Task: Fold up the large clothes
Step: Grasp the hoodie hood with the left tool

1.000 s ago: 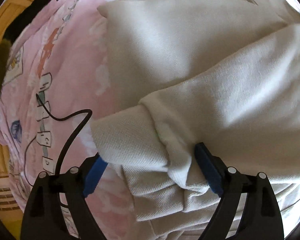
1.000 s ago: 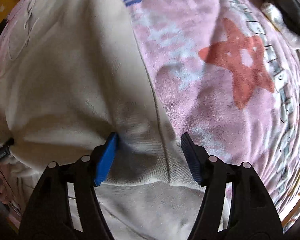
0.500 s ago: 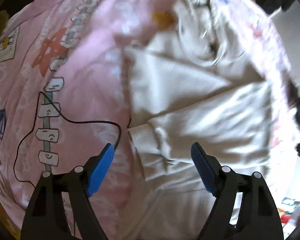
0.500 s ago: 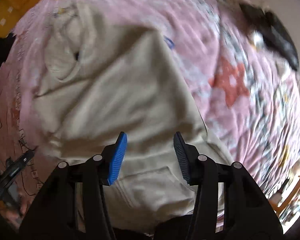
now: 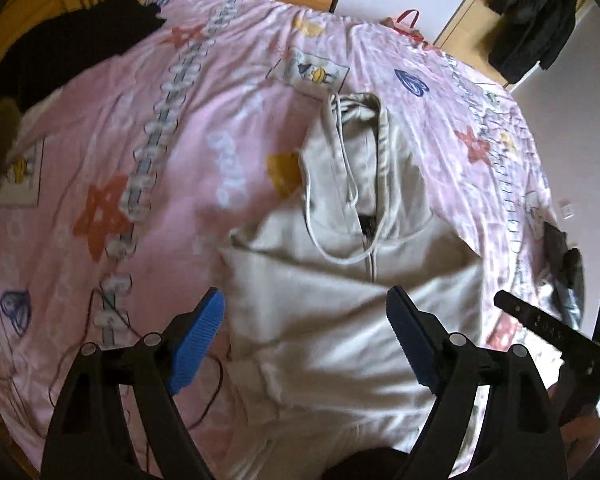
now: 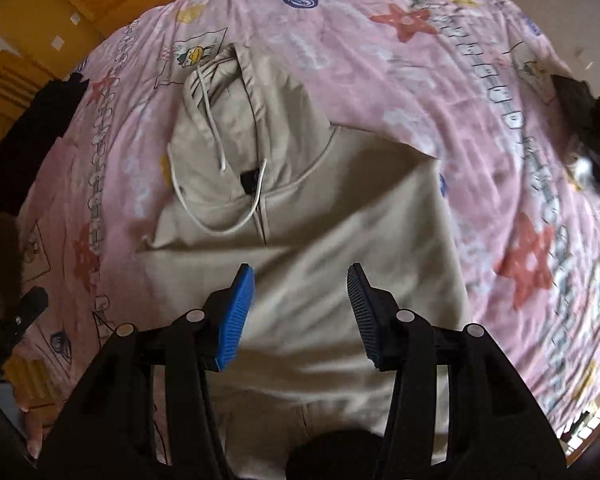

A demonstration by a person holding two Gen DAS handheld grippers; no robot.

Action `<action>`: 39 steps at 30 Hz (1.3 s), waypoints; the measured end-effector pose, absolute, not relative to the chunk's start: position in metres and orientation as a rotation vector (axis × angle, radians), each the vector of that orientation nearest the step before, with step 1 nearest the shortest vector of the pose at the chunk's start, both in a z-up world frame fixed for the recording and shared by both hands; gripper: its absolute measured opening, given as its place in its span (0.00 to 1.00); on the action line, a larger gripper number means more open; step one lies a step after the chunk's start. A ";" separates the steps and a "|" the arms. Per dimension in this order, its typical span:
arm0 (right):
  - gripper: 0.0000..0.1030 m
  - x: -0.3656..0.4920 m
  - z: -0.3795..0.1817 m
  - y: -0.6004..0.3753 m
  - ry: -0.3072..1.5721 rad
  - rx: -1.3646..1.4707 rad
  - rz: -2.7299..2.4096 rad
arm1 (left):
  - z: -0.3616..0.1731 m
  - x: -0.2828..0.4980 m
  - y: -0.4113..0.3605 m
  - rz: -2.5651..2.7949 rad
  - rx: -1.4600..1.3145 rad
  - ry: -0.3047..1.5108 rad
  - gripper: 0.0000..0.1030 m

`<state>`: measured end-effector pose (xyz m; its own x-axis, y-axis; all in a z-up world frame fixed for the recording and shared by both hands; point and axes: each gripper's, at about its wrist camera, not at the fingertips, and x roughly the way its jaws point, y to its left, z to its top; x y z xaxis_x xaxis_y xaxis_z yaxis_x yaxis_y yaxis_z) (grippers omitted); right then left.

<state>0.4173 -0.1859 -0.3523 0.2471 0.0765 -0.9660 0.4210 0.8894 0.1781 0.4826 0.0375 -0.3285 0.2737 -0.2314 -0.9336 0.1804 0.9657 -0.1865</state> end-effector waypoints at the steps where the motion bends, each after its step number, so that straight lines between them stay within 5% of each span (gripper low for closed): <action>1: 0.46 0.432 -0.364 -0.198 1.316 0.456 -0.229 | -0.332 0.489 0.030 -0.268 -0.029 1.259 0.79; 7: 0.49 0.532 -0.418 -0.265 1.363 0.579 -0.106 | -0.378 0.536 -0.026 -0.214 0.025 1.320 0.79; 15: 0.72 0.634 -0.453 -0.304 1.294 0.762 0.062 | -0.435 0.600 -0.080 -0.183 0.161 1.398 0.82; 25: 0.73 0.717 -0.514 -0.304 1.367 0.836 0.075 | -0.478 0.692 -0.106 -0.247 0.199 1.528 0.85; 39: 0.79 0.801 -0.577 -0.290 1.513 0.804 0.231 | -0.568 0.802 -0.083 -0.197 -0.343 1.671 0.85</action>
